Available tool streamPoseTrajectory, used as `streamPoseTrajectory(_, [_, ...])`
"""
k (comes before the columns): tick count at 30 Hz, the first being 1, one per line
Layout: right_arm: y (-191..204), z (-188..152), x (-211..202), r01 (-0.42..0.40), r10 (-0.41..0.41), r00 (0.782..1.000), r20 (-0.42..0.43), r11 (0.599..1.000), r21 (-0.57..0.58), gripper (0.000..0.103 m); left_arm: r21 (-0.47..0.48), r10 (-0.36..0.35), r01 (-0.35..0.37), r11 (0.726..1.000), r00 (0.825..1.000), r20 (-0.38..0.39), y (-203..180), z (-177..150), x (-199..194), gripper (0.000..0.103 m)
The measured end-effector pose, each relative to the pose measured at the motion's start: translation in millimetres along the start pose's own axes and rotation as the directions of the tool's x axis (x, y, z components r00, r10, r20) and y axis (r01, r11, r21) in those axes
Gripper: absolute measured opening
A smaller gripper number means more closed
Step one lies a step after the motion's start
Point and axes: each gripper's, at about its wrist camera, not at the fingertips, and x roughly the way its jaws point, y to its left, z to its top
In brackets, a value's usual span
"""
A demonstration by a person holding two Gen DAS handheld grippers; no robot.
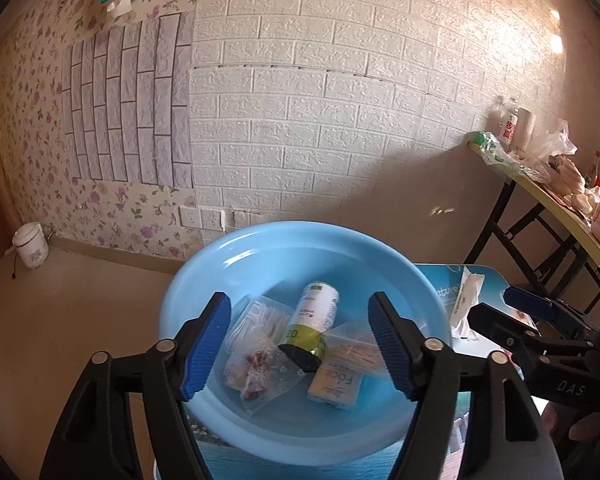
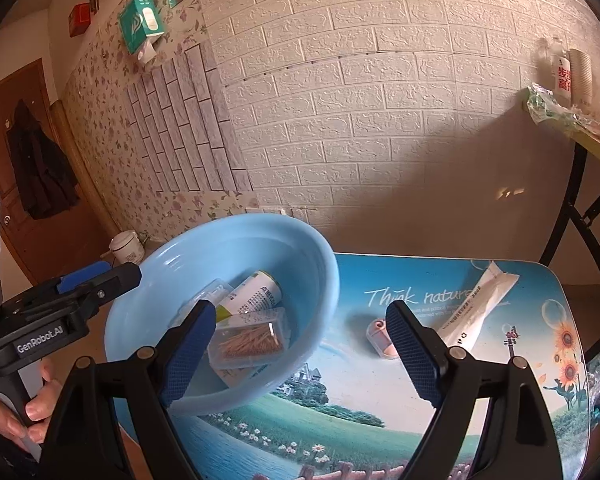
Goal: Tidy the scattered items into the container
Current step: 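Move the left tool to the pink case while the right tool approaches the white packet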
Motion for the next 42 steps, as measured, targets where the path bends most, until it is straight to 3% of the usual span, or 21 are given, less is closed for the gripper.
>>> streamPoseTrajectory(6, [-30.1, -5.3, -14.5, 0.03, -0.03, 0.999, 0.011, 0.999, 0.044, 0.088, 0.048, -0.03, 0.029, 0.998, 0.999, 0.013, -29.7, 0.5, -4.7, 0.08])
streamPoseTrajectory(26, [-158.9, -14.1, -39.2, 0.17, -0.169, 0.985, -0.023, 0.969, 0.182, 0.088, 0.214, -0.147, 0.151, 0.965, 0.989, -0.035, -166.4, -15.6, 14.5, 0.08])
streamPoseTrajectory(35, [-194.6, -18.3, -24.8, 0.18, -0.172, 0.983, -0.057, 0.964, 0.195, 0.088, 0.172, -0.125, 0.139, 0.975, 0.988, -0.089, -193.6, -9.4, 49.1, 0.077])
streamPoseTrajectory(42, [-225.4, -21.5, -21.3, 0.209, -0.197, 0.977, -0.076, 0.958, 0.198, 0.088, 0.161, -0.144, 0.176, 0.971, 0.971, -0.189, -226.5, -26.0, 88.0, 0.062])
